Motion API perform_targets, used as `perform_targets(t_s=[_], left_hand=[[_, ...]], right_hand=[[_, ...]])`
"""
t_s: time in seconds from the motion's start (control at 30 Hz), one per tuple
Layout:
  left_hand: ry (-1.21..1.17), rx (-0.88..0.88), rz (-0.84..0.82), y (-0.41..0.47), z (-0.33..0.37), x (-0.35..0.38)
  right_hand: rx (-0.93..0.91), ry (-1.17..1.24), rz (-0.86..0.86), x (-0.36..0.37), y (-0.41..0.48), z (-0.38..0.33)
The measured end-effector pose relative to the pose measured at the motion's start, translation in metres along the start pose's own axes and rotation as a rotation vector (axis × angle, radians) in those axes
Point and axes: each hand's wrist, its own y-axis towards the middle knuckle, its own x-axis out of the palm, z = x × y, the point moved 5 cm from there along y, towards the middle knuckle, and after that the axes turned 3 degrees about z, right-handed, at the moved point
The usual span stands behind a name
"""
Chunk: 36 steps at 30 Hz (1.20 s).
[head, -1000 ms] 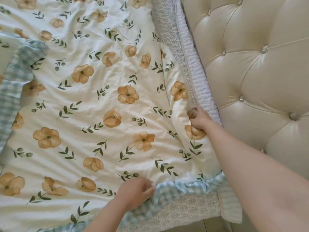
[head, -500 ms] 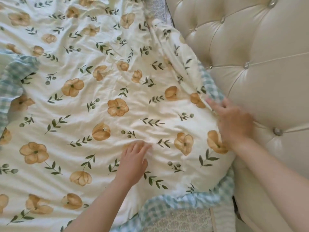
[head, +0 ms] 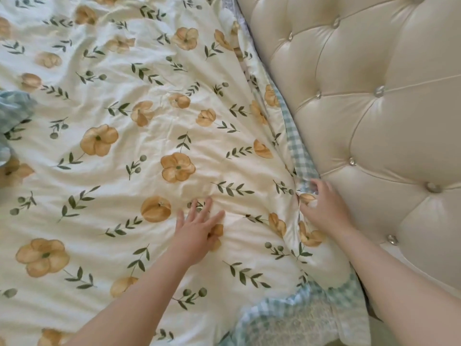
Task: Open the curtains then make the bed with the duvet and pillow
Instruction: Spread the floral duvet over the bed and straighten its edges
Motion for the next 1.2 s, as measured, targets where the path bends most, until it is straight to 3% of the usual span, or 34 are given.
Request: perform_targets(t_s=[0.1,0.27,0.33,0.37,0.43,0.53,0.63,0.67,0.73,0.83,0.93,1.0,1.1,1.13,1.2], left_hand=[[0.029,-0.025,-0.023,0.002,0.005,-0.004],[0.009,-0.04,-0.076,0.001,0.027,-0.005],[-0.011,-0.042,-0.108,0.003,0.032,-0.004],[-0.015,-0.041,-0.116,0.004,0.033,-0.005],[-0.003,-0.038,-0.126,0.006,0.031,-0.006],[0.014,-0.018,-0.121,0.005,0.029,-0.01],[0.0,-0.008,-0.111,0.002,0.029,-0.014],[-0.001,-0.004,-0.113,0.002,0.029,-0.015],[-0.009,-0.002,-0.102,0.004,0.028,-0.018],[-0.069,0.015,0.033,0.005,0.028,-0.025],[-0.112,-0.009,0.266,0.013,0.001,-0.047],[-0.103,-0.039,0.386,0.021,-0.026,-0.063],[-0.077,-0.126,0.479,0.04,-0.066,-0.084],[-0.065,-0.159,0.481,0.052,-0.079,-0.09],[-0.021,-0.206,0.464,0.072,-0.098,-0.096]], right_hand=[[0.042,-0.028,0.048,0.001,-0.025,0.011],[0.19,-0.126,-0.294,-0.008,-0.046,0.032],[0.188,-0.285,-0.465,-0.016,-0.057,0.032],[0.133,-0.389,-0.471,-0.021,-0.063,0.031],[-0.026,-0.502,-0.324,-0.037,-0.074,0.025],[-0.089,-0.434,0.008,-0.068,-0.092,0.037],[-0.283,-0.756,0.288,-0.084,-0.105,0.032],[-0.336,-0.909,0.261,-0.079,-0.105,0.021],[-0.291,-1.138,-0.048,-0.045,-0.093,0.009],[0.098,-1.153,-0.567,-0.01,-0.061,-0.004],[0.148,-1.231,-0.662,0.005,-0.016,-0.052],[-0.006,-1.102,-0.484,0.012,0.014,-0.09],[-0.453,-0.533,0.0,0.02,0.049,-0.165],[-0.571,-0.378,0.058,0.028,0.063,-0.187],[-0.661,-0.342,-0.006,0.049,0.089,-0.215]])
